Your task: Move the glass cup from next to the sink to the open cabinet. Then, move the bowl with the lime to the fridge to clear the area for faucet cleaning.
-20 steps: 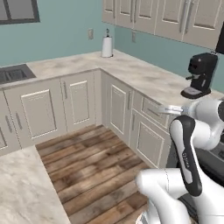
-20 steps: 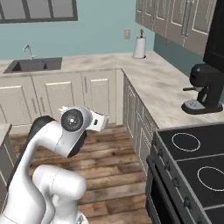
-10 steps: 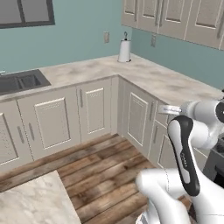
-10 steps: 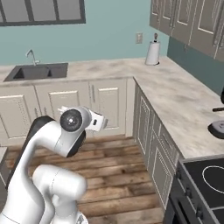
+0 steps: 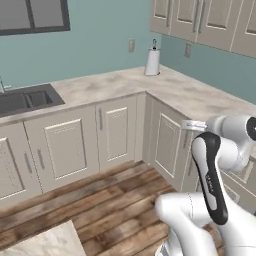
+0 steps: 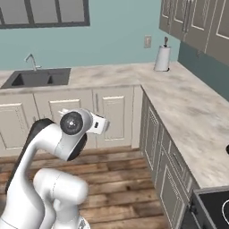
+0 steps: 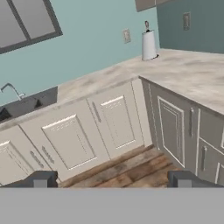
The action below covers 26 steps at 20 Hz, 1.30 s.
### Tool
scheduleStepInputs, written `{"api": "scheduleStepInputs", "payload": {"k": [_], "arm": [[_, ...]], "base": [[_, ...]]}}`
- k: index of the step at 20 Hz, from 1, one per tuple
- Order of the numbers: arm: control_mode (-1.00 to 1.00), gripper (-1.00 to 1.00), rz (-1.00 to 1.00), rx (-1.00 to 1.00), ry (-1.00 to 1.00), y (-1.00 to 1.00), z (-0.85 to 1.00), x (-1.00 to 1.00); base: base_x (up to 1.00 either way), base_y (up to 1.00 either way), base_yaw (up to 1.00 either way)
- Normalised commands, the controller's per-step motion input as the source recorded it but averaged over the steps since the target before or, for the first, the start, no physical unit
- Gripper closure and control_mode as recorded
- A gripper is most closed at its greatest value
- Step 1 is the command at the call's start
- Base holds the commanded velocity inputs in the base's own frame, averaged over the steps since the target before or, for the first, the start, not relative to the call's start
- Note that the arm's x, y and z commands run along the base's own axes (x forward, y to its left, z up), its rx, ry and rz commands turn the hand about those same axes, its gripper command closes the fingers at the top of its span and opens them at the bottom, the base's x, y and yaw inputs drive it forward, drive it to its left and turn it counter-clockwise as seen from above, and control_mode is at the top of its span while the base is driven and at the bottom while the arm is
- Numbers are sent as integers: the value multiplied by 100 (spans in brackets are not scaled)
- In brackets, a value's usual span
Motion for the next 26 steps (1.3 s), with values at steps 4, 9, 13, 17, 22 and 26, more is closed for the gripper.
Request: {"api": "scheduleStepInputs", "payload": {"k": [4,9,13,17,22,26], "arm": [[100,-100,0,0,0,0,0,0],[100,-100,0,0,0,0,0,0],[100,-100,0,0,0,0,0,0],[100,-100,0,0,0,0,0,0],[100,-100,0,0,0,0,0,0],[100,-100,0,0,0,0,0,0]], "base": [[100,6,2],[100,90,2],[100,100,4],[100,100,7],[100,100,11],[100,93,11]]}}
